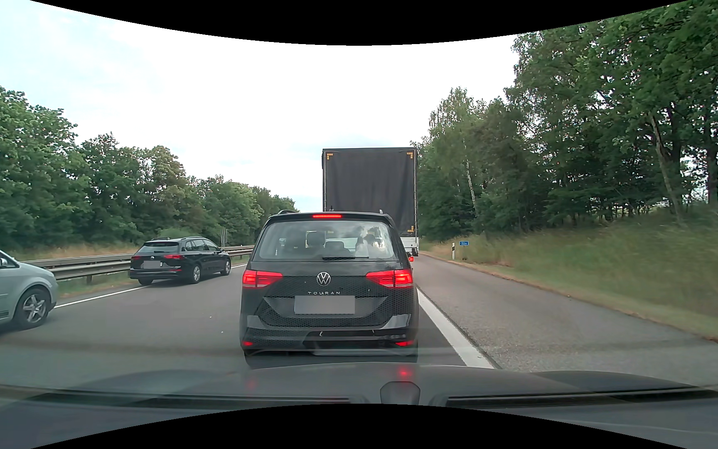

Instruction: Follow the waypoints while adhering to traffic rules and regulations

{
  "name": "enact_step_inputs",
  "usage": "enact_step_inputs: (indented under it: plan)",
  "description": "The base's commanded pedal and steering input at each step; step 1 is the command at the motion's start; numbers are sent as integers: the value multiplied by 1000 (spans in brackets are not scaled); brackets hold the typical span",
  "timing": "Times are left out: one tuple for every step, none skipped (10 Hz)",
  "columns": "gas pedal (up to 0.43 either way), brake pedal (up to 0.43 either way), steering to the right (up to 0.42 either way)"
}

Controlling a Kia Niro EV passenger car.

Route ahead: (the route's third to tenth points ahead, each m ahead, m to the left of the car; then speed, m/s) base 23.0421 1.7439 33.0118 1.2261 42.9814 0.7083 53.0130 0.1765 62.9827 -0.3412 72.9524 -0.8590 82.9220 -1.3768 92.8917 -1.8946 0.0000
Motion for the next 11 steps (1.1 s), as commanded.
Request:
enact_step_inputs:
  plan:
    - [0,244,-2]
    - [0,244,-1]
    - [0,244,-2]
    - [0,244,-2]
    - [0,244,-1]
    - [0,244,-2]
    - [0,244,-2]
    - [0,244,-1]
    - [0,244,-2]
    - [0,244,-2]
    - [0,244,-2]
